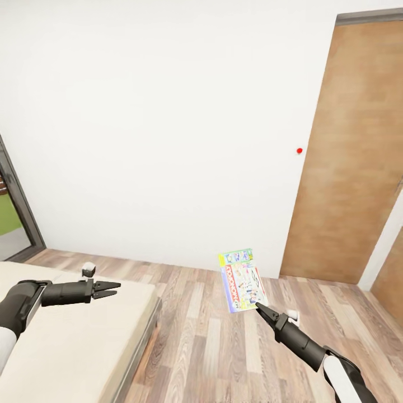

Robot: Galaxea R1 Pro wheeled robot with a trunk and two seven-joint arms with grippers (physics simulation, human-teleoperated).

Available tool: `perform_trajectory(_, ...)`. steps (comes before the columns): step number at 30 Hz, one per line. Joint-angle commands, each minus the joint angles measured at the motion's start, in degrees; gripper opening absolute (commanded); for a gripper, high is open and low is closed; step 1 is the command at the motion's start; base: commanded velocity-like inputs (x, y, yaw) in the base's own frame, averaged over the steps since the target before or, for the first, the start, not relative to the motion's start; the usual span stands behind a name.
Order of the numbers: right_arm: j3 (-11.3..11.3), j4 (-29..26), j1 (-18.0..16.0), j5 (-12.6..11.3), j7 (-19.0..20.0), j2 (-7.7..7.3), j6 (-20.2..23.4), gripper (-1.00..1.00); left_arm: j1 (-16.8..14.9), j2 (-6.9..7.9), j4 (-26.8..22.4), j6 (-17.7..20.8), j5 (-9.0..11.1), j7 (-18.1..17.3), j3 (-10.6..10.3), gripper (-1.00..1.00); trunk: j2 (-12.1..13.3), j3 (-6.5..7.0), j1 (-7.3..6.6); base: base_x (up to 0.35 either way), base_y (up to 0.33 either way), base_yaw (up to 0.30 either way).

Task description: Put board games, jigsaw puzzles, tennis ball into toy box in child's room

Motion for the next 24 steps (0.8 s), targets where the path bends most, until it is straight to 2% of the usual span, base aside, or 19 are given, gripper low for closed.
perform_trajectory(1, -0.1, 0.0, 0.0, -0.5, 0.1, 0.01, 0.5, -1.0, 0.0, -0.03, -0.1, 0.6, -0.6, -0.5, 0.2, 1.0, 0.0, -0.05, 0.02, 0.0, 0.0, -0.263)
perform_trajectory(19, -0.1, 0.2, 0.0, -0.5, 0.0, -0.04, 0.4, -1.0, 0.0, -0.03, -0.1, 0.6, -0.7, -0.5, 0.3, 1.0, 0.0, -0.54, 0.02, 0.0, 0.0, -0.263)
perform_trajectory(24, -1.0, 0.2, 0.0, -0.5, 0.0, -0.03, 0.5, -1.0, 0.0, -0.03, -0.1, 0.6, -0.7, -0.5, 0.2, 1.0, 0.0, -0.68, 0.02, 0.0, 0.0, -0.263)
